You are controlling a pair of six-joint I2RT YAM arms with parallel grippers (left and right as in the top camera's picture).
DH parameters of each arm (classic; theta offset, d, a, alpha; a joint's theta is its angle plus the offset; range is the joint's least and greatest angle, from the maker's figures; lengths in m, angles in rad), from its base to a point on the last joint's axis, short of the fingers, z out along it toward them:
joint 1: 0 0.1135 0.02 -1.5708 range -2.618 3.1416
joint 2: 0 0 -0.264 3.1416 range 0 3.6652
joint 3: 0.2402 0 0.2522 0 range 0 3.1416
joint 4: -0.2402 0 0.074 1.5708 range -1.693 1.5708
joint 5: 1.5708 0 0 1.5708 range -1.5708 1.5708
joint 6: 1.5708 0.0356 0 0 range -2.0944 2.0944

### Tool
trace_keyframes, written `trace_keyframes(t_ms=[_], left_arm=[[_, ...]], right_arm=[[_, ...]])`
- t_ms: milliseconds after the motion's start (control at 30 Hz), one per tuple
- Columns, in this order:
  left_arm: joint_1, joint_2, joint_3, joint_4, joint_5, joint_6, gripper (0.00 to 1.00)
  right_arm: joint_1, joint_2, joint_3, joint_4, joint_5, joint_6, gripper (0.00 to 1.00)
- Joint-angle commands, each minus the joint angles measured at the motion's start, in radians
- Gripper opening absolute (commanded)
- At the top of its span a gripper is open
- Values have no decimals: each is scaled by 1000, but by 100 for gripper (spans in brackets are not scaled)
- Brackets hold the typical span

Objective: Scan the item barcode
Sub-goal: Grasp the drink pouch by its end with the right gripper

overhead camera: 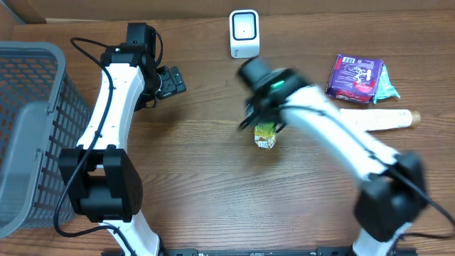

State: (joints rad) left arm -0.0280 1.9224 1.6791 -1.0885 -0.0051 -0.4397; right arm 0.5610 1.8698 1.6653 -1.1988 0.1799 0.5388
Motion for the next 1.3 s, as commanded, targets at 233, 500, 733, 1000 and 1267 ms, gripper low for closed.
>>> trace_keyframes(t_ms=[233,500,733,1000,1267], left_arm=[[2,-13,6,0,-13,-10,100],[2,-13,6,0,-13,-10,100],[2,-13,6,0,-13,-10,100],[2,-13,6,0,-13,-10,100],[2,-13,6,0,-13,-10,100]], right_arm=[[-177,-13,-314,276,-533,-73,92],[-174,-13,-481,465,-574,-151,91],[-175,-13,-598,643,-555,-150,79],[-176,-13,-638,690,-529,-173,50],[-177,-21,-589,635,-530,-209,17]])
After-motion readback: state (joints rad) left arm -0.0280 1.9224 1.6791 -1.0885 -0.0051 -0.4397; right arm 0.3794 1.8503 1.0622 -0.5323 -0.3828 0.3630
